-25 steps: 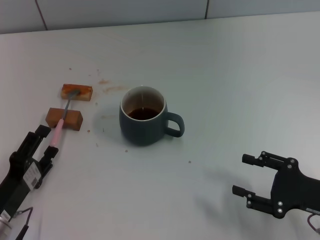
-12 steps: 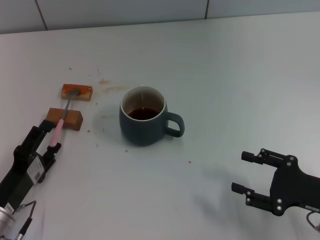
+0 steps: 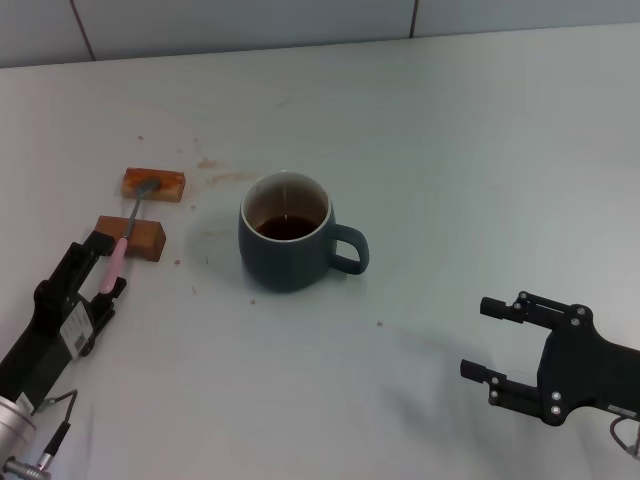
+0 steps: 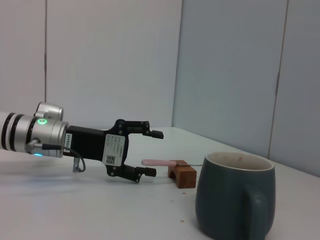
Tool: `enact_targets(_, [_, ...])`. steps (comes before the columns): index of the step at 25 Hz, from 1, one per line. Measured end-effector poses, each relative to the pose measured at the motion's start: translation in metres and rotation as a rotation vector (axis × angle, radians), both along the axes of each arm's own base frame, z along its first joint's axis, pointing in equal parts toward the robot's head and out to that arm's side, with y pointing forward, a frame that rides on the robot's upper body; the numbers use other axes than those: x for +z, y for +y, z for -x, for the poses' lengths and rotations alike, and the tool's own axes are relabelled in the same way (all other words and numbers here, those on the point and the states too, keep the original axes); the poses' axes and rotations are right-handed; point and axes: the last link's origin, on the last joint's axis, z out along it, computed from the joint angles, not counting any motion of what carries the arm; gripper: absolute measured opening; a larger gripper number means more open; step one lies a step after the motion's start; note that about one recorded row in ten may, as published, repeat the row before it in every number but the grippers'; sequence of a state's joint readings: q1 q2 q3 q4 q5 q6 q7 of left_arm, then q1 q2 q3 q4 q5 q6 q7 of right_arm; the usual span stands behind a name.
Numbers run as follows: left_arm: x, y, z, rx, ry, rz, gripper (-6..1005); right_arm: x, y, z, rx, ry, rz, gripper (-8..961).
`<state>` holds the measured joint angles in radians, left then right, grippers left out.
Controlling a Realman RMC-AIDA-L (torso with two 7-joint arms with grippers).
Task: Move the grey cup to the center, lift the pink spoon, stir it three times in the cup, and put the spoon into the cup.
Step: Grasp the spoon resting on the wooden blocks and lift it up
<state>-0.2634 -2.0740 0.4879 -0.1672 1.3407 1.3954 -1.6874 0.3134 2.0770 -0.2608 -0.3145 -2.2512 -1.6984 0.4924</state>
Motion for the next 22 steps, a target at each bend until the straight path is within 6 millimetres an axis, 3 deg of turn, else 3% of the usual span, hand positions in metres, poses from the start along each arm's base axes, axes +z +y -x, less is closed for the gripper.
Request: enact_targets(22, [-0.0006,0.0105,-0.0019,0.008,-0.003,0.002,767,0.0008,0.0026,0.0013,0.001,0.006,-0.01,683])
